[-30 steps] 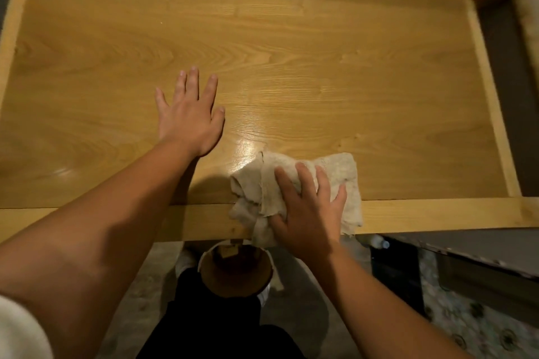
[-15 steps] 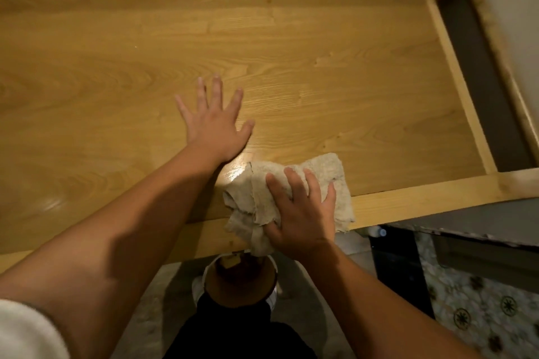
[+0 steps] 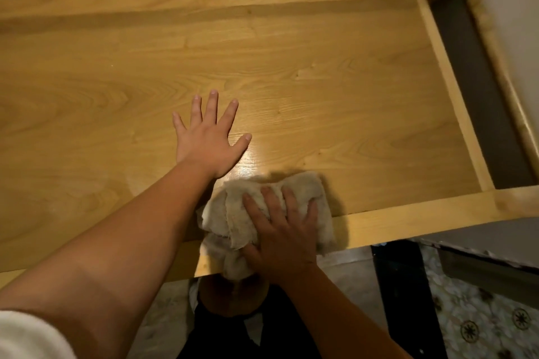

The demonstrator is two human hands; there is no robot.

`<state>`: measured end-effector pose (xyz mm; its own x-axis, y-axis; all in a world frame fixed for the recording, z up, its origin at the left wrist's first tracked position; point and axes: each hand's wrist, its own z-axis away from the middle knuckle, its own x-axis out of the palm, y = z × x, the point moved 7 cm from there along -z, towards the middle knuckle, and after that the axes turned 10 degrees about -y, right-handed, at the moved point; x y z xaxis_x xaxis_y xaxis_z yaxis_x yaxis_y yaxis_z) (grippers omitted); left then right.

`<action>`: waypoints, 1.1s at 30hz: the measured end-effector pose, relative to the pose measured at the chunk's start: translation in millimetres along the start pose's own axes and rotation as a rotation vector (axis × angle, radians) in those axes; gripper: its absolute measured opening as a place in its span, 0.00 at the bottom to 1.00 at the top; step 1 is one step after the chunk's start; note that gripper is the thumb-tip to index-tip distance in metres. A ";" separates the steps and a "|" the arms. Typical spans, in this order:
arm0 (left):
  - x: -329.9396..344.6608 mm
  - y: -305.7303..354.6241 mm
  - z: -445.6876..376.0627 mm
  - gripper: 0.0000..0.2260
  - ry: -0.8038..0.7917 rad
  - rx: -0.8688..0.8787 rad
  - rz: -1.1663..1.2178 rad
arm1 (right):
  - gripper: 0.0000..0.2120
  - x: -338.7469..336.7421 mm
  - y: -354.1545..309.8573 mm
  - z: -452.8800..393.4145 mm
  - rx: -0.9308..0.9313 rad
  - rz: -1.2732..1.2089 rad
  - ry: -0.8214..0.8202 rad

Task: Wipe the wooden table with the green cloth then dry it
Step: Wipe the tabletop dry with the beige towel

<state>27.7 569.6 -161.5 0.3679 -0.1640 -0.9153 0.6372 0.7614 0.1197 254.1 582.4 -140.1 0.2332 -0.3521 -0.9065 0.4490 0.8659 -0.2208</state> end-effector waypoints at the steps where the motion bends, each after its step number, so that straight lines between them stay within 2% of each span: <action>1: -0.9 0.5 -0.3 0.36 0.001 -0.002 0.005 | 0.39 -2.1 13.6 -1.6 0.008 0.007 -0.012; 5: -0.5 -0.2 -0.7 0.35 0.018 -0.011 0.003 | 0.40 -20.5 73.5 -8.6 0.061 0.031 0.008; 7: -1.7 -1.1 0.3 0.35 0.033 -0.023 0.002 | 0.41 -26.3 83.5 -16.7 0.057 0.031 0.000; 21: -10.3 2.9 -0.9 0.36 0.045 -0.008 0.003 | 0.41 -33.8 79.5 -52.5 -0.023 0.038 -0.018; 24: -12.5 1.7 1.8 0.36 0.038 -0.012 0.026 | 0.40 -55.3 77.2 -102.6 -0.065 0.051 -0.021; 28: -15.5 2.7 1.9 0.34 0.048 -0.012 0.062 | 0.38 -89.9 76.0 -199.9 -0.022 0.075 0.034; 30: -12.9 2.2 0.8 0.33 0.041 -0.016 0.058 | 0.39 -99.9 76.8 -245.8 0.006 0.082 0.010; 33: -11.0 -1.5 -1.1 0.35 0.041 -0.008 0.067 | 0.38 -119.1 74.8 -304.0 0.039 0.093 0.034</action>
<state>22.0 571.0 -152.0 0.3816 -0.0873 -0.9202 0.6063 0.7751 0.1779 -2.3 797.2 -158.2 0.2463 -0.2581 -0.9342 0.4605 0.8793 -0.1215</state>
